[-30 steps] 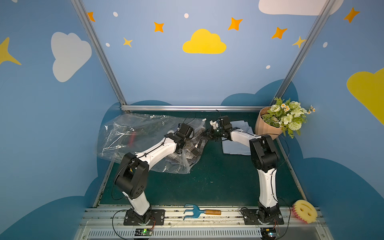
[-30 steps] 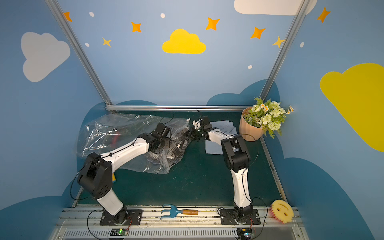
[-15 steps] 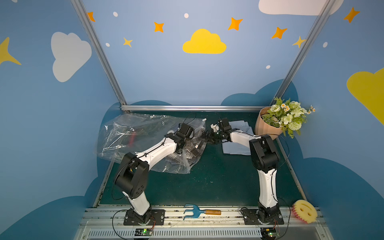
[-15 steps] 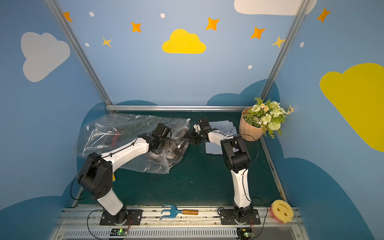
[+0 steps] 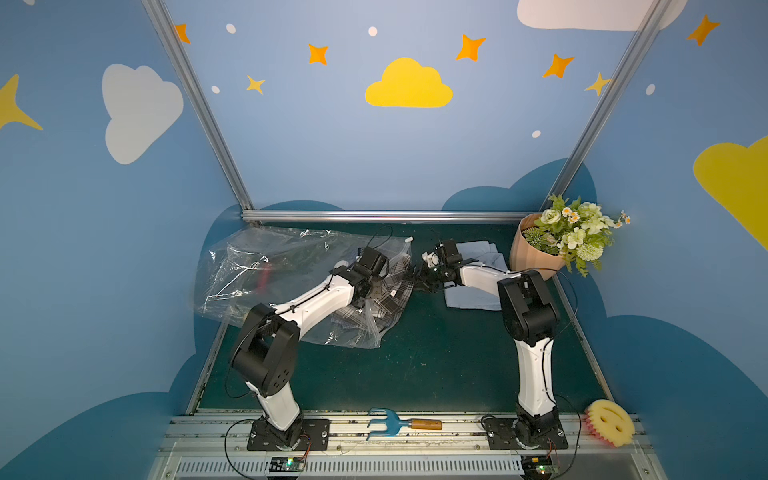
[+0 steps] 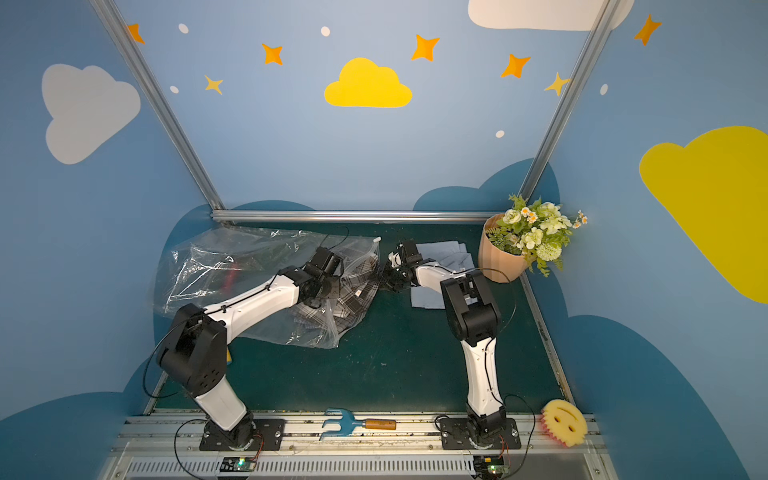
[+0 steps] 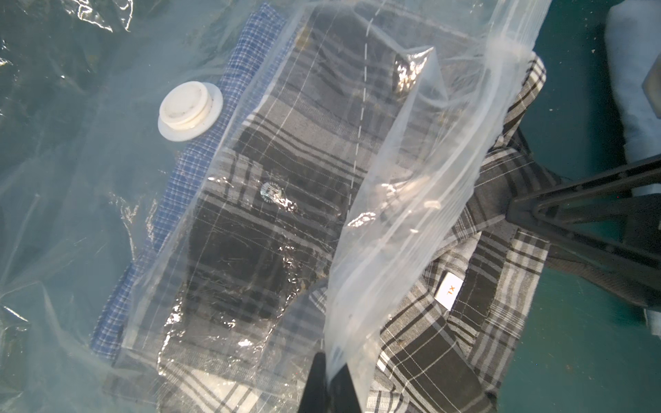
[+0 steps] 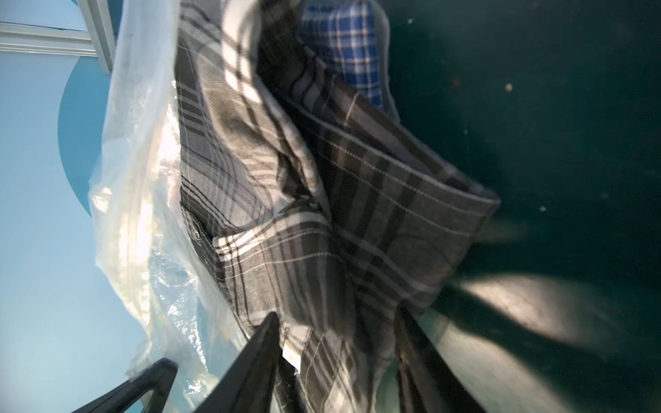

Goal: Take the shirt out of the vacuum bag
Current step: Take out the shirt from the vacuum bag.

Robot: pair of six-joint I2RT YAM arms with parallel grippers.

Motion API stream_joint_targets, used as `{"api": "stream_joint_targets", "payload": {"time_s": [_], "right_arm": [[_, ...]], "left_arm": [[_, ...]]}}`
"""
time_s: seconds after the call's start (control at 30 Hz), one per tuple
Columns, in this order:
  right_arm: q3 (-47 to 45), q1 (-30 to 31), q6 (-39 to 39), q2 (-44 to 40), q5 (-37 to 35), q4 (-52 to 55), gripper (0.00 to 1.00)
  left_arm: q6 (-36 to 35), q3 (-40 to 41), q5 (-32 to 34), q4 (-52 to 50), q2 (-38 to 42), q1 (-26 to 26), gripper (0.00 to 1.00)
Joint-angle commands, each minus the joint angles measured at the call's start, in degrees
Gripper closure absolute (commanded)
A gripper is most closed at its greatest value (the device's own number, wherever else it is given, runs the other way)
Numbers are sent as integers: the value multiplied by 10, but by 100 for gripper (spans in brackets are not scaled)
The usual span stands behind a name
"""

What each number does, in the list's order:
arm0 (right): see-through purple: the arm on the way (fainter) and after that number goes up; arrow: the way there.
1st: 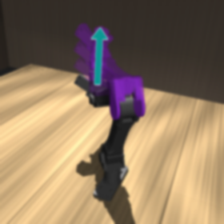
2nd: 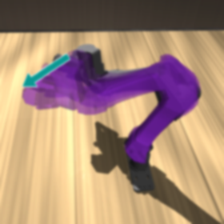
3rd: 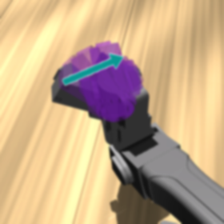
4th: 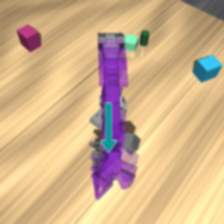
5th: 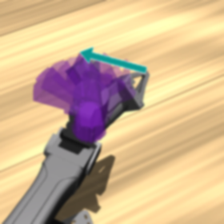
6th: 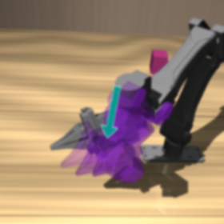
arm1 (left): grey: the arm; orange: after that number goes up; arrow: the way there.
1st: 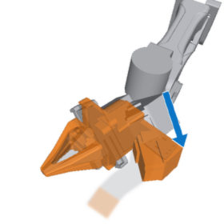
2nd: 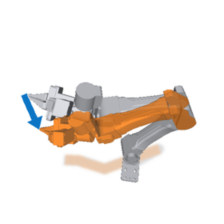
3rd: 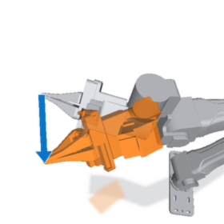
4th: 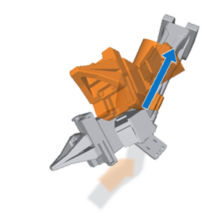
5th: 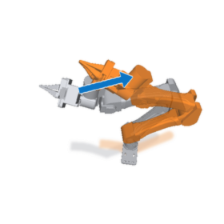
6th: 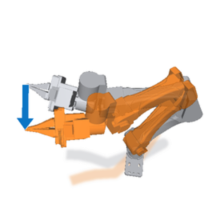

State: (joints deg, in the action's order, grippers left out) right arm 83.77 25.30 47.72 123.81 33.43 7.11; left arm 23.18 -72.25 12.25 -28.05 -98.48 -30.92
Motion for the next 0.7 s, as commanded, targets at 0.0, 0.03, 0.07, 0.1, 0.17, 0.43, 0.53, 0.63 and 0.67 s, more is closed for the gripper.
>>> {"api": "stream_joint_targets", "payload": {"time_s": [0.0,0.03,0.07,0.1,0.17,0.43,0.53,0.63,0.67], "right_arm": [[-17,3,-3,-1,-13,8,47],[-22,3,-3,-5,-14,9,46],[-27,2,-4,-9,-14,10,46],[-35,4,-4,-13,-16,10,45],[-48,5,1,-23,-19,1,44],[-55,9,43,1,-11,-76,49],[-43,10,64,20,-4,-104,57],[-30,10,68,21,-5,-104,70],[-29,10,66,17,-9,-101,73]], "left_arm": [[-1,-11,4,-5,-3,-2,97],[-2,-11,4,-5,-4,-2,97],[-2,-10,3,-5,-5,-2,97],[-2,-10,1,-5,-6,-2,96],[-1,-11,-3,-2,-8,-2,97],[-1,-18,-6,-1,-17,-4,97],[-1,-14,-2,-2,-13,-4,97],[1,-10,1,-3,-8,-4,97],[0,-8,2,-2,-5,-4,97]]}}
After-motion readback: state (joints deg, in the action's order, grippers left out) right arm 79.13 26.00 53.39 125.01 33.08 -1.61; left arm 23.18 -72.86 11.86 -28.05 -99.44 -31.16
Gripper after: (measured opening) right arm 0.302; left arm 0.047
